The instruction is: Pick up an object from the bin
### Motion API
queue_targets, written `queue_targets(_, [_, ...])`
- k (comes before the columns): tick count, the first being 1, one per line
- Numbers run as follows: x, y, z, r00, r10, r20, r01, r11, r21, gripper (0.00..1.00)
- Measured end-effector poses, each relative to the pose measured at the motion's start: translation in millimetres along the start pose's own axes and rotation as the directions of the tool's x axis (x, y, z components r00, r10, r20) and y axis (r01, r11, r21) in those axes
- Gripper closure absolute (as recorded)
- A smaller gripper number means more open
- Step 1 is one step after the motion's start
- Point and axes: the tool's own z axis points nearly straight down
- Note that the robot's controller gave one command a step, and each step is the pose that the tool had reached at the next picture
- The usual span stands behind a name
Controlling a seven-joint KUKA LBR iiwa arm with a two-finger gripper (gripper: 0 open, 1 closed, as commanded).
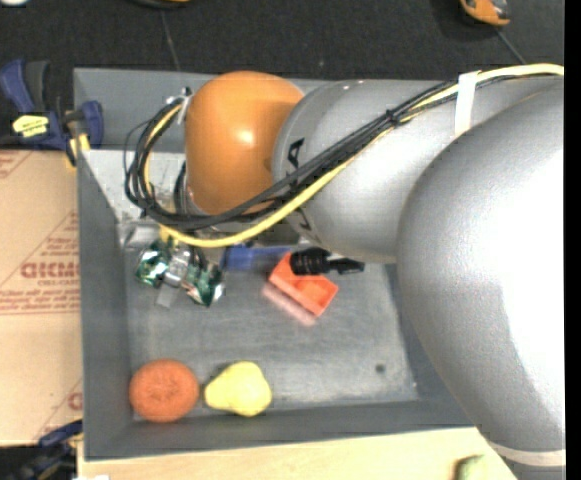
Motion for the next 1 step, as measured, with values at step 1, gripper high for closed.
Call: queue_targets(1, [-0.2, 0.1, -14.6, 1.0, -0.001, 0.0, 0.001, 1.0, 0.0, 1.0])
